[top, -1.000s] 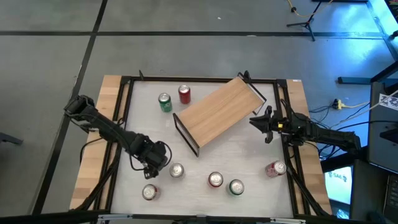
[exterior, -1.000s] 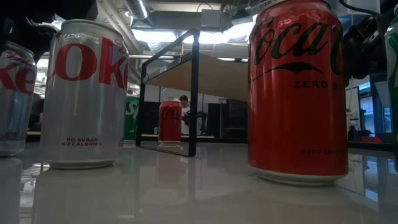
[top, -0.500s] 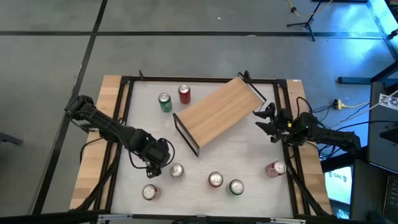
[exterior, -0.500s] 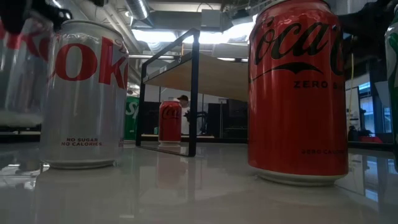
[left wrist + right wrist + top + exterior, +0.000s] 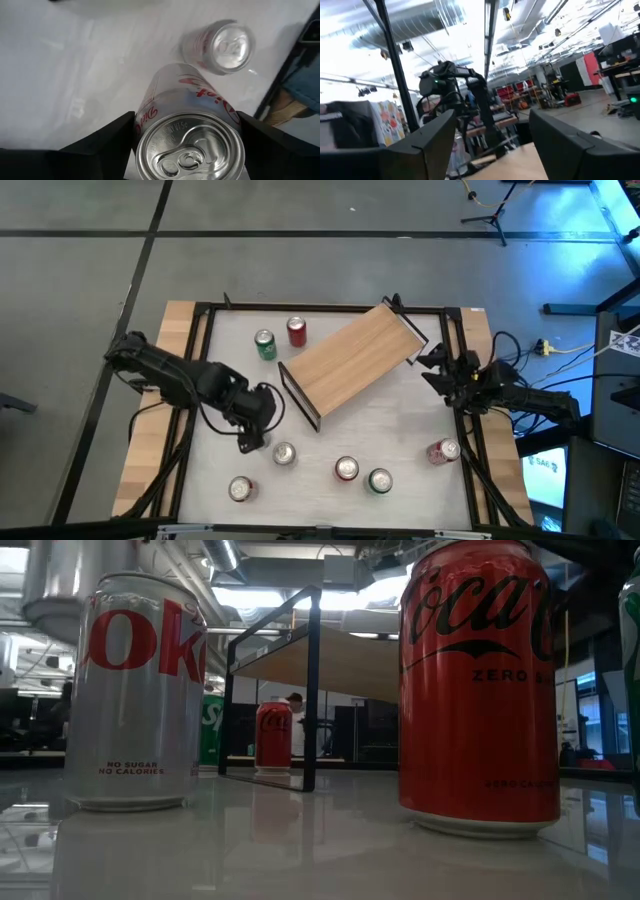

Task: Place canned beverage on shelf
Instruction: Put the left silver soda can on the shelf

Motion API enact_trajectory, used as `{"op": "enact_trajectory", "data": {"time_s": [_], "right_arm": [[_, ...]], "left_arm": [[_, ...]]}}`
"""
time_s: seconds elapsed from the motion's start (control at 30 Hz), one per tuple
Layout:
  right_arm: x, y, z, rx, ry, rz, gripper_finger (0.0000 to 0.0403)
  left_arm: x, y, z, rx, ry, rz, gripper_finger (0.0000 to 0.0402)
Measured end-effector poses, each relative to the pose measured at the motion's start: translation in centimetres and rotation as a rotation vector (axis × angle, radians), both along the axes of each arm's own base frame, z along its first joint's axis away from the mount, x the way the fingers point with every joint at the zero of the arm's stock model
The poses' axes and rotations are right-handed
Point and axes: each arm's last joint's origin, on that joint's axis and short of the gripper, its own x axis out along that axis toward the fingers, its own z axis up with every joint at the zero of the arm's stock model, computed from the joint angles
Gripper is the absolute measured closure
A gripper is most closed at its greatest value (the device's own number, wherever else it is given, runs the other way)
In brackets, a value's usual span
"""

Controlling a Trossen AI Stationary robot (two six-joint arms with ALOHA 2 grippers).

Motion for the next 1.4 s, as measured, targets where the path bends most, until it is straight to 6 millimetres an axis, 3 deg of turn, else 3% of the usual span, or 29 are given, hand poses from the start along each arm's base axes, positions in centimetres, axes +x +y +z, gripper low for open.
{"op": "enact_trajectory", "data": {"time_s": [0.33, 0.83, 0.97, 1.17, 1.23, 1.4], "right_arm": [[-0.1, -0.2, 0.2, 0.038, -0.023, -0.079, 0.0152], [-0.1, -0.2, 0.2, 0.014, -0.022, -0.081, 0.0149], [-0.1, -0.2, 0.2, 0.010, -0.021, -0.083, 0.0112], [-0.1, -0.2, 0.2, 0.010, -0.021, -0.083, 0.0016], [-0.1, -0.2, 0.2, 0.011, -0.019, -0.083, 0.0009], [0.0, -0.2, -0.1, 0.012, 0.015, -0.079, 0.0036]], "left_arm": [[0.5, 1.7, 4.1, -0.044, -0.135, 0.064, 0.0115], [1.3, 3.6, 6.4, -0.084, -0.268, 0.084, 0.0115], [1.6, 4.3, 6.5, -0.112, -0.282, 0.092, 0.0115], [2.3, 5.1, 6.9, -0.109, -0.363, 0.077, 0.0115], [2.6, 5.4, 7.1, -0.105, -0.395, 0.067, 0.0115], [3.1, 6.5, 7.4, -0.079, -0.458, 0.058, 0.0115]]}}
